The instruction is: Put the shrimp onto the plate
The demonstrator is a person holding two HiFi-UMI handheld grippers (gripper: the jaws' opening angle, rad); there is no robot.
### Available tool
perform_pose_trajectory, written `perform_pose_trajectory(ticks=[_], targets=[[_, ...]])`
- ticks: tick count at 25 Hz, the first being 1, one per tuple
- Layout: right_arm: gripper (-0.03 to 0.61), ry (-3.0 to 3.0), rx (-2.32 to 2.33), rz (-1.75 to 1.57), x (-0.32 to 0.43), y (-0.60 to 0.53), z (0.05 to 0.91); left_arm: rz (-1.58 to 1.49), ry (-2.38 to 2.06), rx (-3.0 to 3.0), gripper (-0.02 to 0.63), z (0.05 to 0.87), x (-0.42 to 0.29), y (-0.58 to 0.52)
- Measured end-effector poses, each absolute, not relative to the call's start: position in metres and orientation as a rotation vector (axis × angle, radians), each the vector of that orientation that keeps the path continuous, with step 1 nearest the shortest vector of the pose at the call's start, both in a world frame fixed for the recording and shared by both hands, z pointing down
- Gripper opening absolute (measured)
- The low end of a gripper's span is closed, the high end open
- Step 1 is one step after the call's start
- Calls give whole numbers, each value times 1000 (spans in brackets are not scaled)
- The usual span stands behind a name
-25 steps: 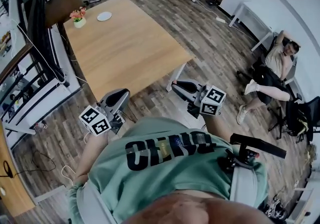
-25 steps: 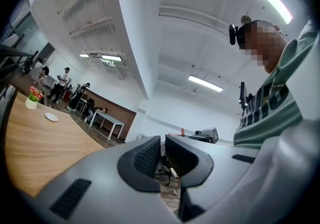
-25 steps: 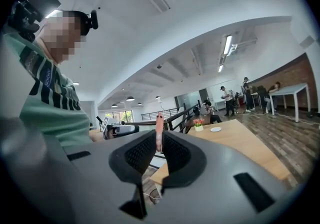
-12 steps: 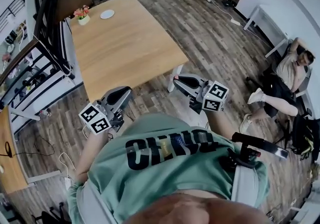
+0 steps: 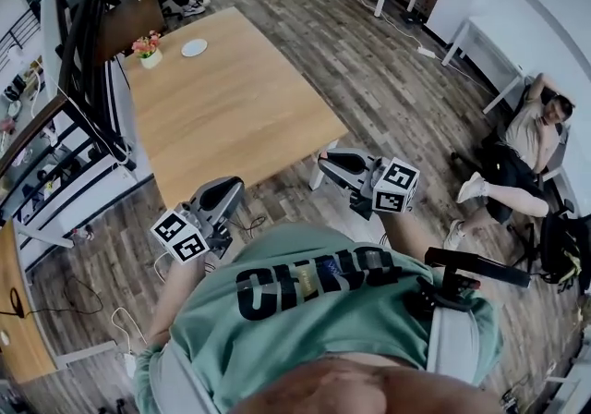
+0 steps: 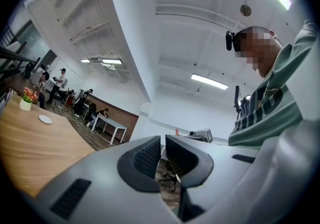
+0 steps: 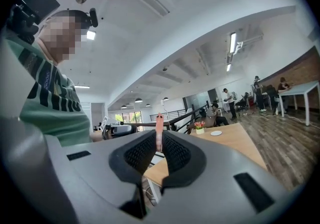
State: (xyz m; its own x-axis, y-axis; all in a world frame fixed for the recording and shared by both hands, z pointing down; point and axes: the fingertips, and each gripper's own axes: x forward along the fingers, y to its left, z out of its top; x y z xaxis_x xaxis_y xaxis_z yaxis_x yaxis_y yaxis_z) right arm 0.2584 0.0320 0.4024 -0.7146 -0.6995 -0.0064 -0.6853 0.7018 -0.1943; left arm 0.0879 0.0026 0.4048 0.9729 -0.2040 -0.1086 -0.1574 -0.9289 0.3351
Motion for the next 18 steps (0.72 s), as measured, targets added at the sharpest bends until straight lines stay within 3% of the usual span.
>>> perform_pose_trajectory(ticks=[12,18], targets=[[41,2878,-1213,-159,198,-90,376,-264,-163,2820,35,405,39,-129],[41,2927,-1145,-213,210,-122,381,-278,-253,2798,35,411,42,-145]])
